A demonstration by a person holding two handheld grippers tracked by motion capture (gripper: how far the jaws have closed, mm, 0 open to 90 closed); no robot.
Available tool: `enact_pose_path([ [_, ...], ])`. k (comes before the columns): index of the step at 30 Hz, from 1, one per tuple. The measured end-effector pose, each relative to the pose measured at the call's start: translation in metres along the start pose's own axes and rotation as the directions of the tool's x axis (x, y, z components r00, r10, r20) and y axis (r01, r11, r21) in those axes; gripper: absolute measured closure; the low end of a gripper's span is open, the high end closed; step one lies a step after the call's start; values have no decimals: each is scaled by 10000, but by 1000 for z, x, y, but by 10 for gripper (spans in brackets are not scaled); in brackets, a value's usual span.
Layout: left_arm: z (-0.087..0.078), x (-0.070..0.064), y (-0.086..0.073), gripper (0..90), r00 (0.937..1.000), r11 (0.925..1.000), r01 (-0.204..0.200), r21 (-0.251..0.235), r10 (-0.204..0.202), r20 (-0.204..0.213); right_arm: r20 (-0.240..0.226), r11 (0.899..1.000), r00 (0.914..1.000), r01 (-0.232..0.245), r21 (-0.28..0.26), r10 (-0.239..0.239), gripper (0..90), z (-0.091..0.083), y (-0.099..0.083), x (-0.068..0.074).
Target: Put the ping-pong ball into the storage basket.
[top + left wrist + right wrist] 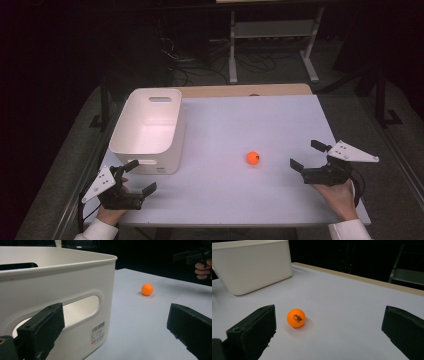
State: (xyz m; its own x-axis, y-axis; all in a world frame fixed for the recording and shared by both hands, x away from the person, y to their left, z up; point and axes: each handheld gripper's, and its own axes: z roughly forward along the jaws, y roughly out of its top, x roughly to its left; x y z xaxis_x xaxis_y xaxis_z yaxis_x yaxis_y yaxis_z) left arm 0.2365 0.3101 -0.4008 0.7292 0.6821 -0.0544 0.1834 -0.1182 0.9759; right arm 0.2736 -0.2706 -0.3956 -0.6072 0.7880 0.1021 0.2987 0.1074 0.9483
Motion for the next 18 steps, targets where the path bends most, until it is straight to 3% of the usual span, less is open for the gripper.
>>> enact_pose_path([
  [4,-1,1,0,9,9998,9998,-174,111,175,-11,-61,9999,10000,-35,152,36,0,3,-2,0],
  [18,0,2,-1,9,9999,9999,-101,27,102,-52,-118,9996,9999,42,292,-38,0,7,5,7],
])
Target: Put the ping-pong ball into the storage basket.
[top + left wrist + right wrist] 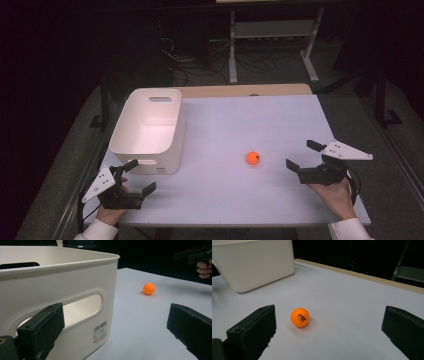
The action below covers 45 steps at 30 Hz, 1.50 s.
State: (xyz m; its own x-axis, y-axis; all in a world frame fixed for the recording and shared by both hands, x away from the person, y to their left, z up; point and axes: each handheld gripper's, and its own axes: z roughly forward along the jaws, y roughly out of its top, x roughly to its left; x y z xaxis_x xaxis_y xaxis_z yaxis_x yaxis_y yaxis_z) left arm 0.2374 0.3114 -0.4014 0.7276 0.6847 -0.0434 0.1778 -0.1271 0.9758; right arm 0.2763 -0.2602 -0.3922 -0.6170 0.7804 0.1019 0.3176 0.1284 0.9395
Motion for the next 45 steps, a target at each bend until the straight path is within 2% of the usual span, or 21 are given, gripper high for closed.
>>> enact_pose_path([
  [2,0,-1,0,9,10000,10000,25,-16,-25,30,35,9999,10000,67,145,-67,0,1,1,1],
  [4,-1,0,0,9,9999,9998,-167,80,167,24,15,9997,9999,119,228,-120,0,2,1,1],
  [14,-2,0,0,9,9998,9997,-216,149,215,55,-32,9990,9998,181,420,-180,0,4,6,2],
  [19,-2,0,1,9,9998,9994,-214,256,213,29,-151,9984,9993,347,453,-341,0,5,11,2],
  [33,-1,-1,0,9,10000,9999,-56,148,55,48,-427,9961,9985,378,794,-345,0,11,20,4],
  [38,-3,0,1,9,9997,9994,-231,261,230,48,-623,9940,9968,555,938,-498,0,18,24,7],
  [45,-2,-1,0,9,9999,9999,-93,132,92,48,-751,9912,9955,665,1144,-581,0,23,27,8],
])
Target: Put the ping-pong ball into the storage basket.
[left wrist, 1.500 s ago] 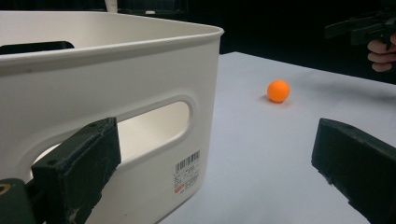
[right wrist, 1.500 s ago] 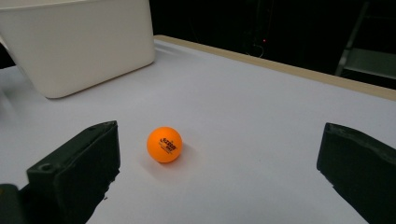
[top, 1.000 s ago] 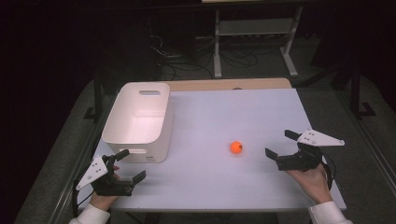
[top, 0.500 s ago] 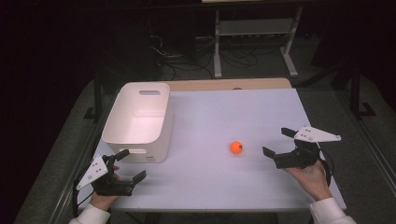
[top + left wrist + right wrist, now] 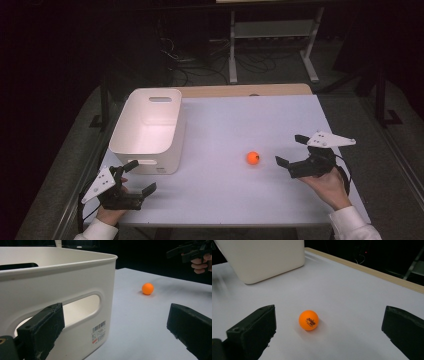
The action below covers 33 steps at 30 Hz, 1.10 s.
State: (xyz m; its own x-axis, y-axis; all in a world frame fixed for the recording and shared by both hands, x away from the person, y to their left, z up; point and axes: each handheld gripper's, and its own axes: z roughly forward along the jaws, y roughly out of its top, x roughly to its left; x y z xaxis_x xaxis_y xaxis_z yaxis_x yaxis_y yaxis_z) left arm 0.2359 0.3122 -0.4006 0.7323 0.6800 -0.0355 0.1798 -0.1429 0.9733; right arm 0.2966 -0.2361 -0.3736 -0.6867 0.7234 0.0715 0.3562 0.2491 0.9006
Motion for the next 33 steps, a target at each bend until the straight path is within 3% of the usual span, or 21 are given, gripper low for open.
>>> enact_pose_path([
  [7,0,1,0,9,9999,9999,-139,4,139,12,-126,9999,9999,81,113,-79,0,3,7,0],
  [9,1,0,0,9,10000,9999,12,-128,-12,15,-256,9997,9996,155,194,-150,0,4,10,-1],
  [14,0,1,1,9,9998,9998,-198,-7,198,3,-442,9996,9990,121,273,-109,0,6,14,-1],
  [17,1,0,0,9,10000,9999,-81,-102,81,15,-510,9990,9986,178,407,-158,0,10,18,-2],
  [26,0,1,0,9,9998,9998,-186,-13,186,12,-895,9948,9952,474,903,-393,0,29,28,-1],
  [33,0,1,0,9,9999,9999,-121,-48,121,14,-1048,9931,9926,710,937,-611,0,41,37,2],
])
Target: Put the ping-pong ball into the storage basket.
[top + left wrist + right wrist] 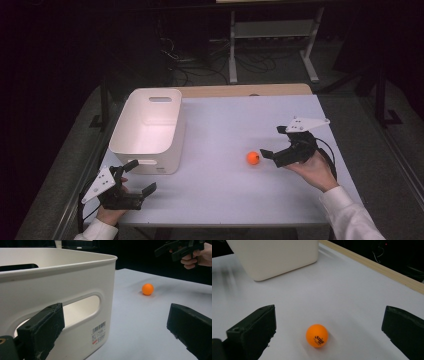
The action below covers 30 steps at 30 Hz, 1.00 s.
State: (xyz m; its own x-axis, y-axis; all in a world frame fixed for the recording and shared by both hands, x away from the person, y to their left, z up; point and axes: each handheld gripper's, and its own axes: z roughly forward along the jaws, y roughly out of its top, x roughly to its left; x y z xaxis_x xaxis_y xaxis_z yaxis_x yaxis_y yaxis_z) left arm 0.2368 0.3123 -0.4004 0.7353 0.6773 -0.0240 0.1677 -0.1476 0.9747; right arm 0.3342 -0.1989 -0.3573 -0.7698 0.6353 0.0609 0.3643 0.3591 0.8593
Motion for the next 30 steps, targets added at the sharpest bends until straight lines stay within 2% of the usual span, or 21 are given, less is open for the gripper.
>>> enact_pose_path([
  [3,1,-1,0,9,10000,9999,76,-82,-76,14,-65,10000,10000,56,71,-56,0,3,2,0],
  [4,0,0,0,9,10000,10000,-59,28,58,4,-147,9998,9999,85,190,-82,0,7,4,0],
  [14,0,0,0,9,10000,9999,-92,39,92,9,-471,9972,9989,112,736,-77,0,27,9,-2],
  [15,0,0,0,9,10000,9999,-92,39,92,9,-495,9965,9988,82,836,-41,0,29,9,-2],
  [16,1,-1,0,9,9999,9999,93,-140,-92,39,-549,9956,9984,170,921,-119,0,32,9,-2],
  [20,0,0,0,9,10000,10000,-60,10,60,15,-622,9938,9980,164,1099,-96,0,38,9,-3],
  [21,1,-1,0,9,9999,9999,97,-138,-97,34,-633,9919,9980,163,1256,-83,0,42,8,-4],
  [27,1,-1,0,9,10000,9999,55,-96,-54,32,-730,9887,9973,161,1488,-53,0,52,6,-5],
  [28,0,1,0,9,9999,9999,-104,45,104,17,-804,9863,9967,204,1636,-73,0,56,5,-6],
  [30,1,-1,0,9,10000,9999,68,-106,-68,37,-832,9843,9965,204,1754,-58,0,59,4,-7],
])
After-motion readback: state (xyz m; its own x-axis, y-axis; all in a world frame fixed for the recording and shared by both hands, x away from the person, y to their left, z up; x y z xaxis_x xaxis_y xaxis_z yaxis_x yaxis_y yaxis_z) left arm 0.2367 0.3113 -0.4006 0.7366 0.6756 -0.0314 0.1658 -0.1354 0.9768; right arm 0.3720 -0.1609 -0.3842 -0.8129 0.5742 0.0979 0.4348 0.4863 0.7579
